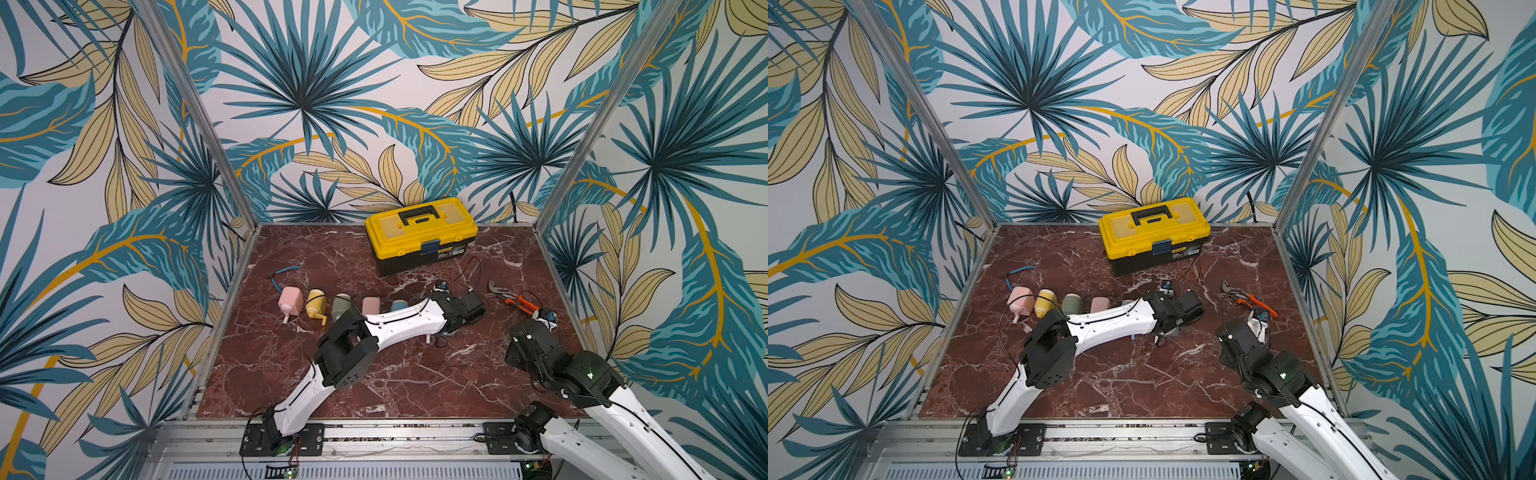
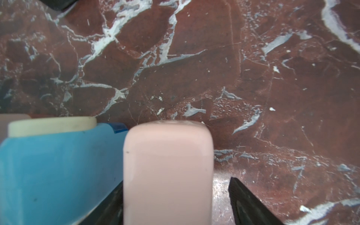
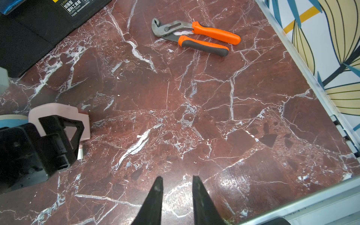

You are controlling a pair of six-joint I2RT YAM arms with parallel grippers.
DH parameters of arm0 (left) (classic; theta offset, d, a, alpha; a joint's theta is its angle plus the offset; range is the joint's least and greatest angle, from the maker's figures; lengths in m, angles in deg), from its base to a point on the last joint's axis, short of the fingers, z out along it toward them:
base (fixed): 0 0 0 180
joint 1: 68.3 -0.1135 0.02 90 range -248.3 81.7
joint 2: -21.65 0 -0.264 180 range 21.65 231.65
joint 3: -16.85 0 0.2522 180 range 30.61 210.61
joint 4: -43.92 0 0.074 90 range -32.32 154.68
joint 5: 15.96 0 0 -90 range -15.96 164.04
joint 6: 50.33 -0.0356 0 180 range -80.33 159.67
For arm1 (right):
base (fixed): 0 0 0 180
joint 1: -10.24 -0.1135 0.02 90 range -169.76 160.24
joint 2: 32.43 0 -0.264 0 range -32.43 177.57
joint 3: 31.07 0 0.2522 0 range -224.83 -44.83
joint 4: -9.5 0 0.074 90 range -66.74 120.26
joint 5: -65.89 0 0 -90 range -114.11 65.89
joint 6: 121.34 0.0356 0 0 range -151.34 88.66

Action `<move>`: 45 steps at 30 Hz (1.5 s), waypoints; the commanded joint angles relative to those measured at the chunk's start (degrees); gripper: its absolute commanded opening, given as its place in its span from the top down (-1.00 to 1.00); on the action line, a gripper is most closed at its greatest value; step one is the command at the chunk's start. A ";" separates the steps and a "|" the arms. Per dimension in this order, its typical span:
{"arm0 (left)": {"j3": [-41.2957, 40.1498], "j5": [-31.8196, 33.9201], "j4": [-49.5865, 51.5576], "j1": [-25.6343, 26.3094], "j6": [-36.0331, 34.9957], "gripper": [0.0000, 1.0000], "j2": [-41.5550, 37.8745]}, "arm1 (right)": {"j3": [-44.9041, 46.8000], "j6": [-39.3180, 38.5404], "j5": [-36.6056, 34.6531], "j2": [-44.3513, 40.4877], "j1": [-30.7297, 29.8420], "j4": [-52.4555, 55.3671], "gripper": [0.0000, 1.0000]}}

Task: Put the tray back into the pencil sharpener
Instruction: Place the pencil sharpener at the center of the board, then reset both arms

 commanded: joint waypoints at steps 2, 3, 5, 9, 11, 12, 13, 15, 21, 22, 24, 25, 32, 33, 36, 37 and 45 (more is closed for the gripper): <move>2.32 0.39 0.44 0.26 -1.80 -0.79 -2.38 | -0.13 0.67 -0.80 -0.80 0.07 1.96 0.42; 2.27 1.03 0.34 0.31 -2.06 -0.80 -3.25 | -0.12 0.71 -0.97 -0.80 0.04 1.91 0.41; 1.45 3.40 0.32 0.90 -2.42 -0.84 -5.95 | 0.12 0.15 -1.42 -0.71 0.10 1.18 0.38; -3.19 9.14 0.15 2.39 -1.87 -0.85 -13.80 | 0.76 -1.38 -3.52 0.33 0.15 -0.89 0.38; -8.01 13.02 0.15 2.95 -0.47 -0.87 -18.78 | 1.40 -2.49 -5.12 1.15 0.39 -2.38 0.38; -10.69 14.54 0.21 2.95 0.54 -0.88 -21.10 | 1.74 -3.26 -5.45 1.51 0.76 -3.31 0.37; -14.22 16.42 0.23 2.95 2.12 -0.92 -23.79 | 2.09 -4.49 -5.53 1.86 1.49 -4.81 0.37; -21.15 19.93 0.14 2.95 5.03 -1.00 -29.29 | 3.14 -7.40 -5.36 2.34 3.09 -8.51 0.37; -38.12 29.30 -0.25 1.54 6.45 -0.99 -43.49 | 7.40 -17.32 -2.93 5.36 13.09 -23.34 0.37; -39.97 29.36 -0.29 0.05 5.09 -0.99 -45.27 | 8.03 -18.84 -2.46 6.40 14.81 -25.90 0.37; -43.82 29.59 -0.99 -3.14 2.91 -1.00 -49.19 | 9.15 -21.54 -1.50 8.31 17.73 -30.89 0.37; -46.28 29.63 -2.64 -4.87 1.20 -0.99 -51.92 | 9.63 -22.62 -1.11 9.25 19.49 -33.30 0.37; -63.94 11.51 -22.62 -21.39 -23.03 -0.99 -73.28 | 12.87 -30.49 4.85 15.46 27.78 -50.72 0.36; -65.74 6.82 -24.80 -24.84 -27.09 -1.00 -75.41 | 13.40 -31.43 5.45 16.99 28.42 -54.60 0.36; -69.58 -2.11 -28.85 -33.79 -36.11 -0.99 -79.35 | 14.80 -33.31 7.87 21.96 30.36 -62.78 0.35; -71.05 -4.41 -30.71 -37.07 -38.38 -1.00 -80.81 | 15.26 -33.83 8.91 23.59 30.92 -65.33 0.32; -84.61 -17.77 -45.68 -57.97 -42.14 -0.99 -92.15 | 20.38 -39.97 16.26 32.38 32.02 -87.11 0.10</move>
